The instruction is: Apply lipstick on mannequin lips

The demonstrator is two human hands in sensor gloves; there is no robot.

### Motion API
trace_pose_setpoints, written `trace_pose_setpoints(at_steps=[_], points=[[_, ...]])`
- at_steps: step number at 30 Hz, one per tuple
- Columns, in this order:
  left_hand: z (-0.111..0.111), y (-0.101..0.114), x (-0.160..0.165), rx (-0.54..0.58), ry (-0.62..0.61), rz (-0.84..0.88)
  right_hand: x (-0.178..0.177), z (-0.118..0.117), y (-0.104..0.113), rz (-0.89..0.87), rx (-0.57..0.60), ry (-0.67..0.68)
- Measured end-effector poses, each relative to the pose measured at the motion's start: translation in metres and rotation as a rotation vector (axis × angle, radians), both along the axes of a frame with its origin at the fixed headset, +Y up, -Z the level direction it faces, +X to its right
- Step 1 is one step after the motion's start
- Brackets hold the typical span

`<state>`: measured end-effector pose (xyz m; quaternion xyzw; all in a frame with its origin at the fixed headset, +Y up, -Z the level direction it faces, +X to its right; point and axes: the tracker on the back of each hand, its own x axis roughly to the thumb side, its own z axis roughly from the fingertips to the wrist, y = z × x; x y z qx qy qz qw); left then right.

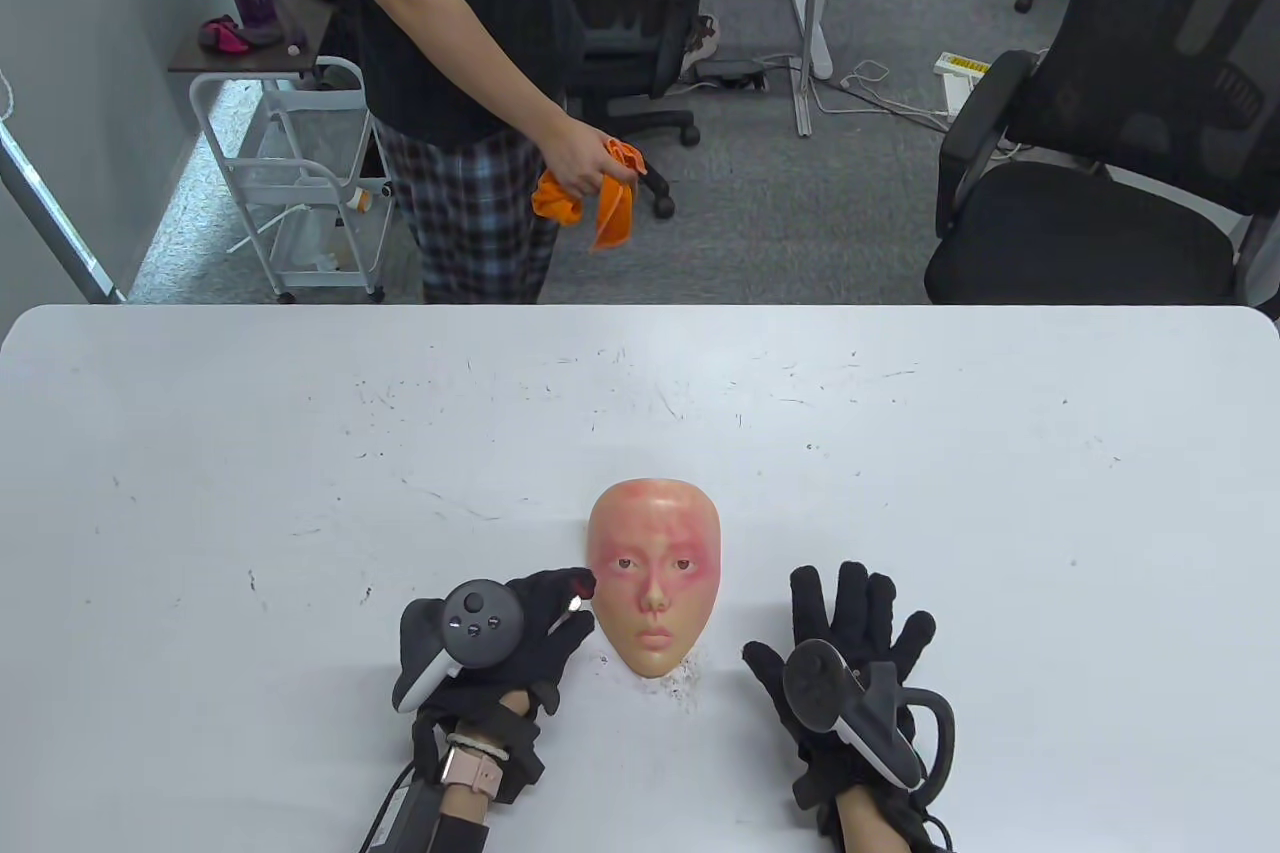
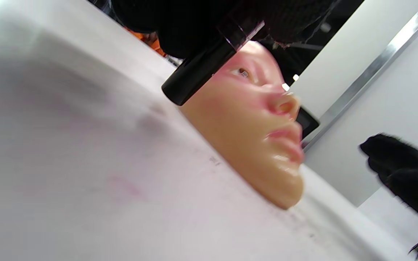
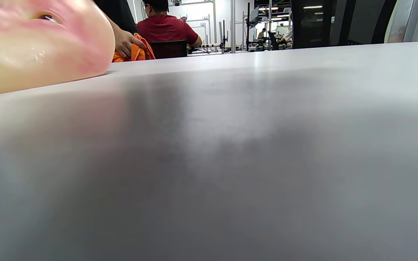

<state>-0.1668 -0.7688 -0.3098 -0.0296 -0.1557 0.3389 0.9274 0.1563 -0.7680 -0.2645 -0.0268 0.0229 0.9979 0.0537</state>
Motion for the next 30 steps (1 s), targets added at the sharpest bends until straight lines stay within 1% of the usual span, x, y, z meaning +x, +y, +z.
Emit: trace_pose_setpoints(at_steps=[2,3,6,8,11,13,14,15,17,18,21,24,30], points=[[0.006,0.002,0.005,0.047,-0.007,0.145,-0.002,0.001,0.000,0.018,0.006,0.004],[0.007,0.003,0.009,0.022,-0.037,0.209,-0.003,0.001,0.000,0.023,0.009,0.009],[0.009,0.001,0.022,-0.046,-0.096,0.309,-0.007,0.003,0.001,0.021,0.032,0.031],[0.011,0.002,0.030,-0.050,-0.128,0.301,-0.010,0.004,0.002,-0.001,0.046,0.048],[0.013,0.008,0.038,-0.033,-0.155,0.282,-0.016,0.006,0.004,-0.092,0.071,0.101],[0.015,0.013,0.041,-0.027,-0.165,0.290,-0.023,0.008,0.005,-0.181,0.100,0.160],[0.016,0.016,0.043,-0.031,-0.172,0.303,-0.028,0.009,0.006,-0.254,0.116,0.207],[0.018,0.018,0.045,-0.037,-0.185,0.318,-0.035,0.011,0.007,-0.331,0.114,0.254],[0.020,0.022,0.050,-0.038,-0.198,0.333,-0.046,0.012,0.007,-0.426,0.103,0.312],[0.022,0.025,0.054,-0.037,-0.215,0.332,-0.052,0.014,0.008,-0.472,0.119,0.327],[0.028,0.032,0.064,-0.019,-0.246,0.313,-0.061,0.018,0.011,-0.510,0.166,0.331],[0.033,0.041,0.067,0.044,-0.240,0.245,-0.062,0.024,0.015,-0.485,0.263,0.287],[0.033,0.048,0.063,0.088,-0.227,0.231,-0.065,0.027,0.018,-0.464,0.277,0.313]])
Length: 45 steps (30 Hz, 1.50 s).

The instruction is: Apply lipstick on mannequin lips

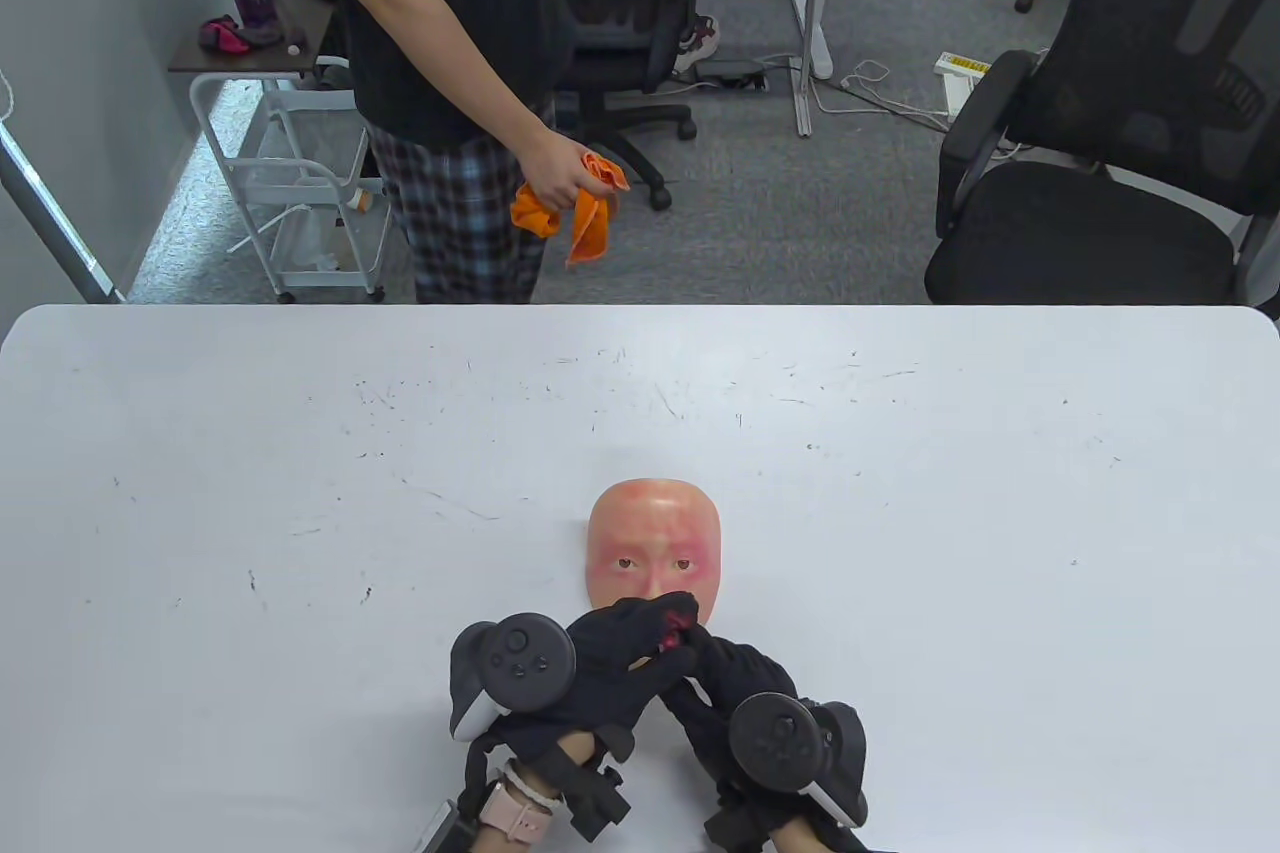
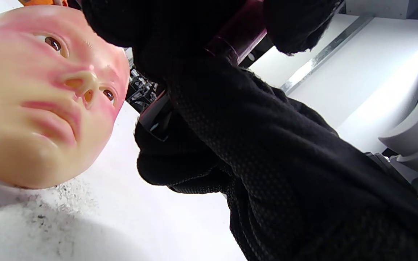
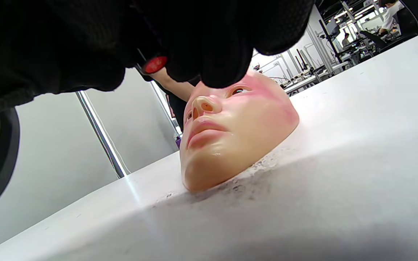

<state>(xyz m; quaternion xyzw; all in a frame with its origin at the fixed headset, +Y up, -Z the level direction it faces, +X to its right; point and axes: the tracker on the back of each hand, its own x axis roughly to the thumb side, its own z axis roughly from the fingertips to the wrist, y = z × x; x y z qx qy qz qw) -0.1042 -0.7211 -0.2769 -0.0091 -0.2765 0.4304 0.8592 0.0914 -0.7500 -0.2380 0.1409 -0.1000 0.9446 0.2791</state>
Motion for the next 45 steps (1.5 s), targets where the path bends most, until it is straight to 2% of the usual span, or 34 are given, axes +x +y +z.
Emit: trace_pose_setpoints(at_steps=[4,7,11,17,20,26,30,35,41,45], points=[[0.002,0.009,-0.002,0.081,0.032,-0.066,0.002,-0.001,0.000,-0.012,-0.015,0.012],[0.004,0.028,-0.017,0.192,0.107,-0.059,0.002,-0.003,-0.006,0.123,-0.018,-0.019],[-0.005,0.037,-0.047,0.207,0.256,-0.125,0.003,-0.005,-0.010,0.129,-0.036,-0.025],[-0.044,0.002,-0.076,0.027,0.341,-0.360,0.005,-0.005,-0.009,0.124,-0.031,-0.044],[-0.055,-0.019,-0.081,-0.046,0.338,-0.410,0.006,-0.006,-0.009,0.117,-0.033,-0.052],[-0.063,-0.037,-0.079,-0.097,0.334,-0.511,0.007,-0.008,-0.011,0.115,-0.046,-0.056],[-0.064,-0.044,-0.078,-0.092,0.329,-0.578,0.008,-0.008,-0.011,0.113,-0.046,-0.060],[-0.062,-0.049,-0.079,-0.096,0.324,-0.577,0.007,-0.008,-0.011,0.115,-0.046,-0.061],[-0.059,-0.048,-0.082,-0.095,0.316,-0.583,0.007,-0.008,-0.011,0.118,-0.046,-0.058],[-0.055,-0.041,-0.086,-0.090,0.316,-0.526,0.007,-0.007,-0.011,0.121,-0.043,-0.054]])
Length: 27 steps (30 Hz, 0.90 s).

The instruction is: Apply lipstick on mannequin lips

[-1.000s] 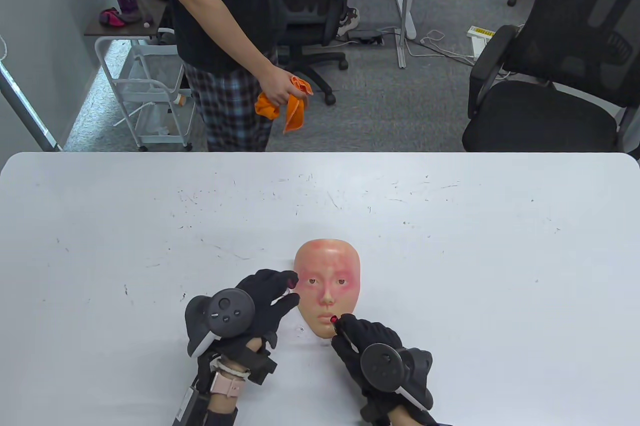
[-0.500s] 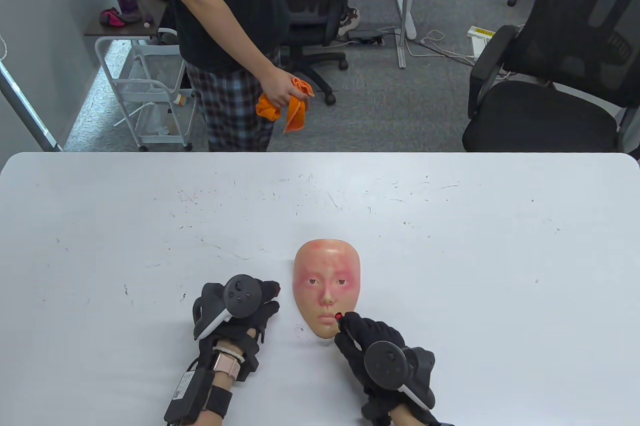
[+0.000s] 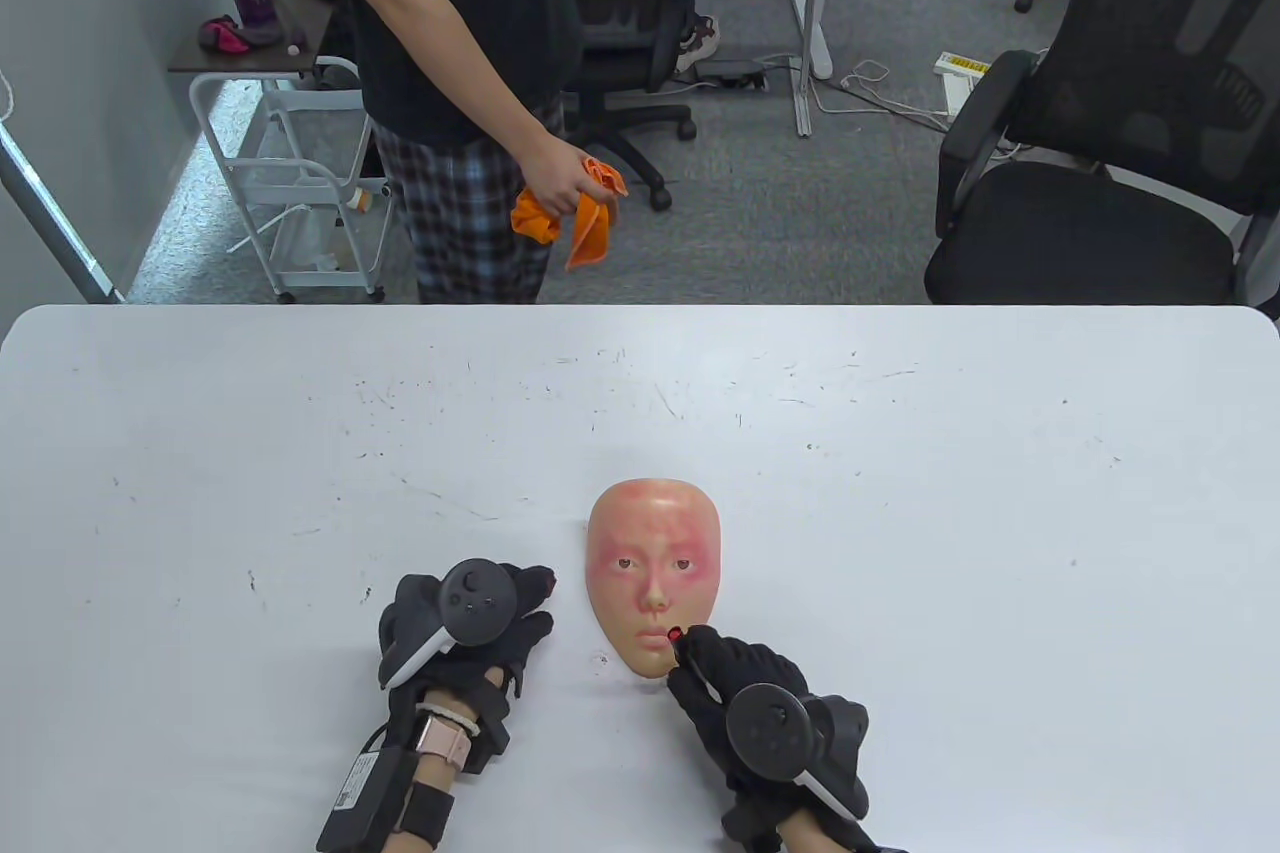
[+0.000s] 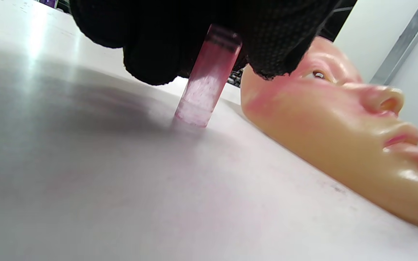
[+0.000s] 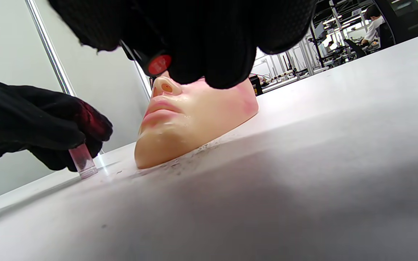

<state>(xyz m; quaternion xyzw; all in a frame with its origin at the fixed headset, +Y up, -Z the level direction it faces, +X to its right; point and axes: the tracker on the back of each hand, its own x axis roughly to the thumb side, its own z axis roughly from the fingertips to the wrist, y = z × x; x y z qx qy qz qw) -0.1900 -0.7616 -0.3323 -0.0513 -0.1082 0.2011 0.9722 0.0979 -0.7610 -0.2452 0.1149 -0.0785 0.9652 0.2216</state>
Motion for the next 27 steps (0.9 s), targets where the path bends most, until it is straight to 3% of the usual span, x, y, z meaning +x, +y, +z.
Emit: trace_pose_setpoints(at_steps=[4,7,9,12,15,22,27], points=[[0.013,0.025,-0.001,0.129,-0.019,0.134,-0.001,0.001,0.000,0.001,0.015,0.000],[0.035,0.048,0.015,0.237,-0.138,0.311,-0.004,0.002,0.002,-0.033,0.035,0.010],[0.045,0.050,0.034,0.200,-0.232,0.384,-0.006,0.005,0.004,-0.060,0.053,0.018],[0.056,0.034,0.069,0.092,-0.351,0.462,-0.010,0.010,0.009,-0.097,0.090,0.039],[0.057,0.025,0.084,0.035,-0.357,0.560,-0.014,0.015,0.012,-0.100,0.122,0.038],[0.055,0.021,0.072,0.096,-0.387,0.605,-0.022,0.017,0.014,-0.101,0.117,0.095],[0.047,0.010,0.062,-0.086,-0.476,0.838,-0.023,0.017,0.015,-0.135,0.090,0.153]])
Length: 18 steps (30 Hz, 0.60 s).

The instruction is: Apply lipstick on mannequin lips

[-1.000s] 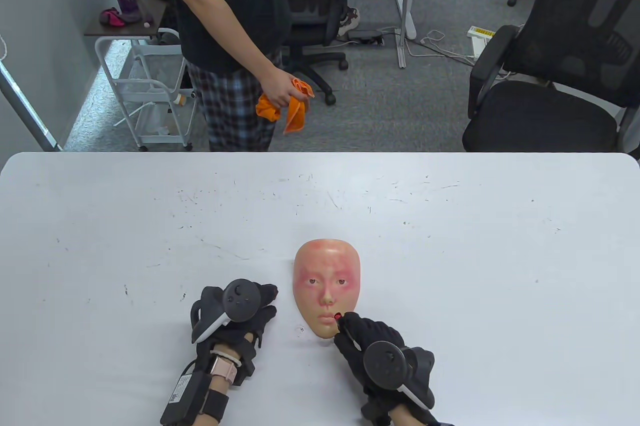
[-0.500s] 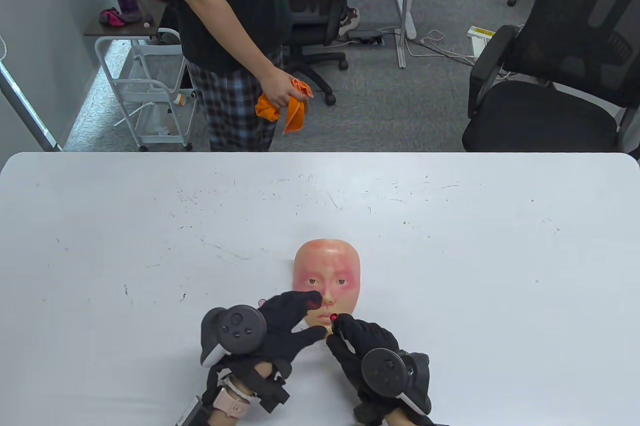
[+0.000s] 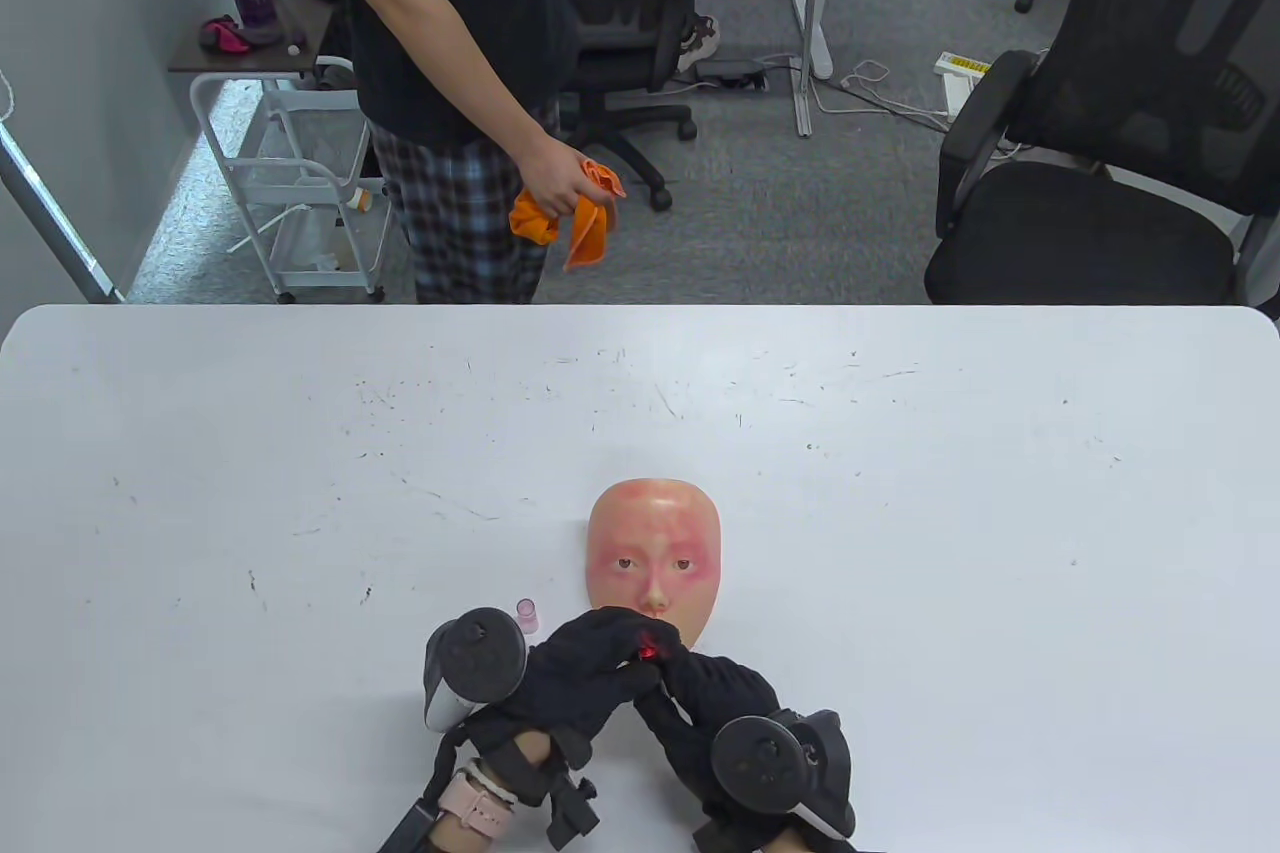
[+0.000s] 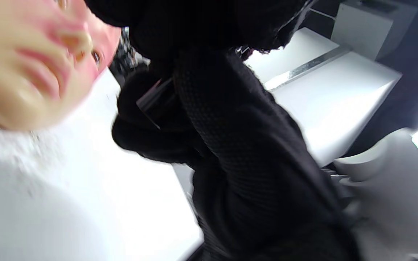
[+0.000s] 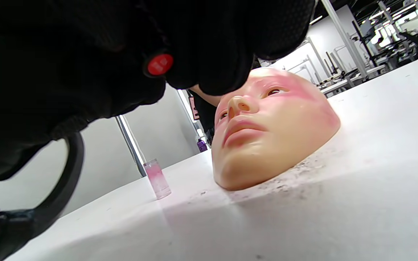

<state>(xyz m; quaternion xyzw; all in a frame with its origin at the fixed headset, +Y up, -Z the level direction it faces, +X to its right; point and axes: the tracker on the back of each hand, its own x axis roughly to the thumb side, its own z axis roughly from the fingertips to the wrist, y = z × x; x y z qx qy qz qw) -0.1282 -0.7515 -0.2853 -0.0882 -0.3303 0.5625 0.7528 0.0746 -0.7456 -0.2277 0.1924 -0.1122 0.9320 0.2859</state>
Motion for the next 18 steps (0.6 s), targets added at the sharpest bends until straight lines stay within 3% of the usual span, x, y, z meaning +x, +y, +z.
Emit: trace_pose_setpoints(at_steps=[6,11,15,18], points=[[0.003,-0.002,0.002,0.023,0.122,-0.002,0.000,0.001,0.000,-0.033,-0.009,-0.016],[0.003,-0.001,0.003,0.039,0.092,-0.003,-0.001,0.001,-0.001,-0.037,-0.024,-0.015],[-0.002,-0.009,0.002,-0.078,-0.013,0.045,-0.001,-0.001,-0.004,-0.064,-0.050,-0.001],[0.001,-0.013,0.003,-0.072,0.099,0.089,0.000,0.000,-0.004,-0.050,-0.034,-0.021]])
